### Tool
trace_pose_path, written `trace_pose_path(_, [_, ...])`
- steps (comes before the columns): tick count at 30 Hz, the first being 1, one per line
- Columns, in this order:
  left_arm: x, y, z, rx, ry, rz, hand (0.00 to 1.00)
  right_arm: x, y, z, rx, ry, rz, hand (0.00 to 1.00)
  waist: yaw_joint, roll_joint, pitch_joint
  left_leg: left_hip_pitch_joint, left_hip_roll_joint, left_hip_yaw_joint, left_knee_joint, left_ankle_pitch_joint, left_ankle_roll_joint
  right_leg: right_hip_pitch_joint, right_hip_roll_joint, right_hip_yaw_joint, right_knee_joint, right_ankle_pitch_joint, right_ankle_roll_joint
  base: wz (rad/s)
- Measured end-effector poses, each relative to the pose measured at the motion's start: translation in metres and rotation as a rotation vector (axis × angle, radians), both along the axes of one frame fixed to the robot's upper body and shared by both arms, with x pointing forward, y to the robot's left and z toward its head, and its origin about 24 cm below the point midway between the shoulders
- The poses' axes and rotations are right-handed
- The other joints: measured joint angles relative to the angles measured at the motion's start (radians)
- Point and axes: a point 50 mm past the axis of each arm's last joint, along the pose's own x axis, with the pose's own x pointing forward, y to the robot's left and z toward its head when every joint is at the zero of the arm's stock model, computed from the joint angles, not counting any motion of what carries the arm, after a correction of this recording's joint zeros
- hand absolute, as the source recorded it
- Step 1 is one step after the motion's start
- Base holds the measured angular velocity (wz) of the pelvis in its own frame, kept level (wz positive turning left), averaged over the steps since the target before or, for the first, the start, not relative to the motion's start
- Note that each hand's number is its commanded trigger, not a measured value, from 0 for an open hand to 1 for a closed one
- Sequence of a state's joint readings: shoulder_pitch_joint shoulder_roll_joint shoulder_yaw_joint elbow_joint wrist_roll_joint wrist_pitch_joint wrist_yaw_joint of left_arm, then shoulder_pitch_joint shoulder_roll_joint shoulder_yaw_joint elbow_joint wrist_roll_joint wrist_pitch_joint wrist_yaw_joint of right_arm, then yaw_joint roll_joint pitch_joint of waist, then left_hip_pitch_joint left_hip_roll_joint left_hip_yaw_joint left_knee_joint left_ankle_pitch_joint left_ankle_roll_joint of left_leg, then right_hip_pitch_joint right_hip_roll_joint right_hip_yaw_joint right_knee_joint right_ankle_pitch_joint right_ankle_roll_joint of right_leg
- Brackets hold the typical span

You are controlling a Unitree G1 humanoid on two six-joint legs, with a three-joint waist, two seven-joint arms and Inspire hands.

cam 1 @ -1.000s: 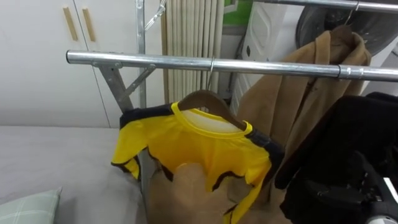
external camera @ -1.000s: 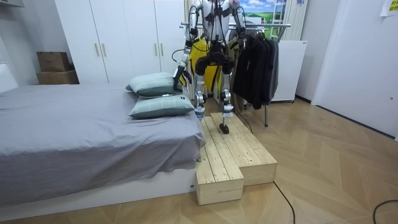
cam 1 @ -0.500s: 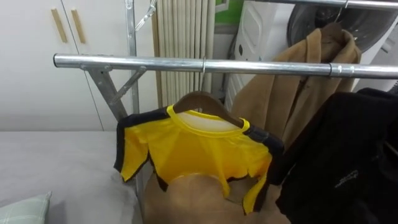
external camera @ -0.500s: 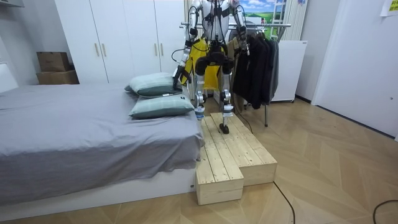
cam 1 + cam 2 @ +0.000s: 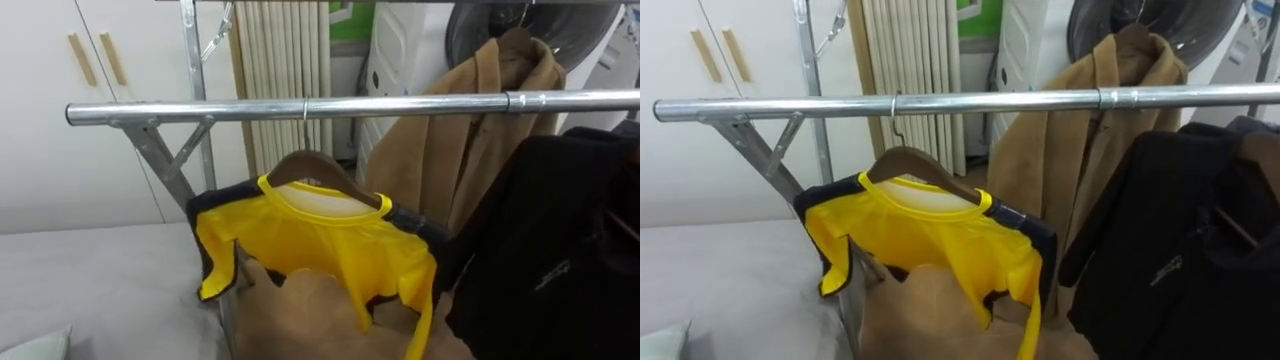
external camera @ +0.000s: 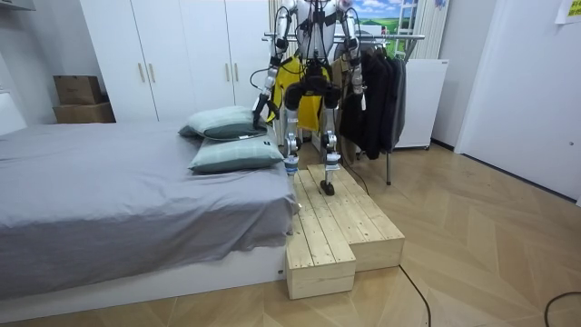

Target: Hang clothes

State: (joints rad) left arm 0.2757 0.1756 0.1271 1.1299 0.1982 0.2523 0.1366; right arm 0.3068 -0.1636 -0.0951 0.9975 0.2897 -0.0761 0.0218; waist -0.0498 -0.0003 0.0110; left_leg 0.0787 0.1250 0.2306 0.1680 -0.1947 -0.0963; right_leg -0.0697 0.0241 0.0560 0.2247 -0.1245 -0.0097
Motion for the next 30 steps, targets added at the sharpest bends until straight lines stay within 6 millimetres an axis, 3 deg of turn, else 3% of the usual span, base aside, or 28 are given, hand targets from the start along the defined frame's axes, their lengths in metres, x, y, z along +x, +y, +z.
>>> trace_pose_path(12, [-0.006, -0.01, -0.003, -0.072, 0.021, -0.031, 0.0, -0.029, 0.01, -0.012, 0.116, 0.145, -0.085, 0.0, -0.003, 0.004, 0.0002, 0.003, -0.002, 0.003, -0.003, -0.002, 0.001, 0.003, -0.001, 0.006, -0.004, -0.002, 0.004, 0.0])
trace_pose_path(21, [-0.006, -0.013, -0.004, -0.112, 0.025, -0.026, 0.0, -0.013, 0.011, -0.013, 0.125, 0.142, -0.08, 0.0, -0.003, 0.008, -0.0009, 0.003, -0.003, -0.012, -0.002, -0.007, 0.003, 0.02, -0.004, -0.01, -0.02, -0.001, 0.005, 0.05])
trace_pose_path(30, [-0.006, -0.013, -0.004, -0.116, 0.028, -0.026, 0.0, -0.012, 0.011, -0.014, 0.127, 0.14, -0.082, 0.0, -0.001, 0.011, 0.0034, 0.018, -0.003, -0.017, 0.0, -0.007, 0.003, 0.036, -0.005, -0.016, -0.021, -0.011, 0.005, 0.01])
